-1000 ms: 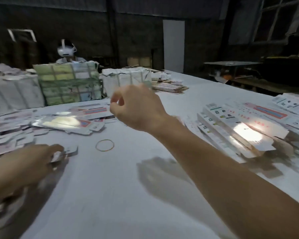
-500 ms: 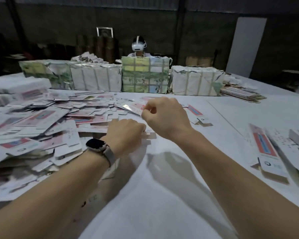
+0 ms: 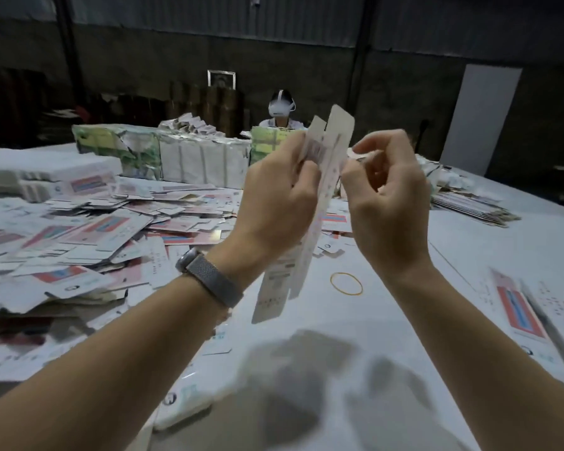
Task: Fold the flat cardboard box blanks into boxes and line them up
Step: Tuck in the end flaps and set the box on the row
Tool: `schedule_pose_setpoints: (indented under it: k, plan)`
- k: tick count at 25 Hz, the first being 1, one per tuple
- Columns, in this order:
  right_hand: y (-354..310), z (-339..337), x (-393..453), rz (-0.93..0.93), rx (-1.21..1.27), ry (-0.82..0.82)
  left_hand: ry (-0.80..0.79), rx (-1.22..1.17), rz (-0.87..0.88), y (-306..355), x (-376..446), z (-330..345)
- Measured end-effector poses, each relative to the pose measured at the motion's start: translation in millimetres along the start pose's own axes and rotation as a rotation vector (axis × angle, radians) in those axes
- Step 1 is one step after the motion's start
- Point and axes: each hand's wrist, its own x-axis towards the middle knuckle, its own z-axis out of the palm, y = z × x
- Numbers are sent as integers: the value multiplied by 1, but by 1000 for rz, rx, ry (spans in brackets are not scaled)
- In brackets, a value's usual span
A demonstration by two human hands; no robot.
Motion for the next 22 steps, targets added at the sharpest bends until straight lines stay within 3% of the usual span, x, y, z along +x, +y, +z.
schedule_pose_setpoints:
  k: [5,10,22]
  plan:
    - [-7,-1,0,76,13,-38,-161,-689,-276,25,-12,0]
    - [-6,-1,-3,76,7,-54,-314,-1016,-441,25,-17,2]
    - [-3,5,-6,-45,-151,-94,-253,-893,-490,15,-20,2]
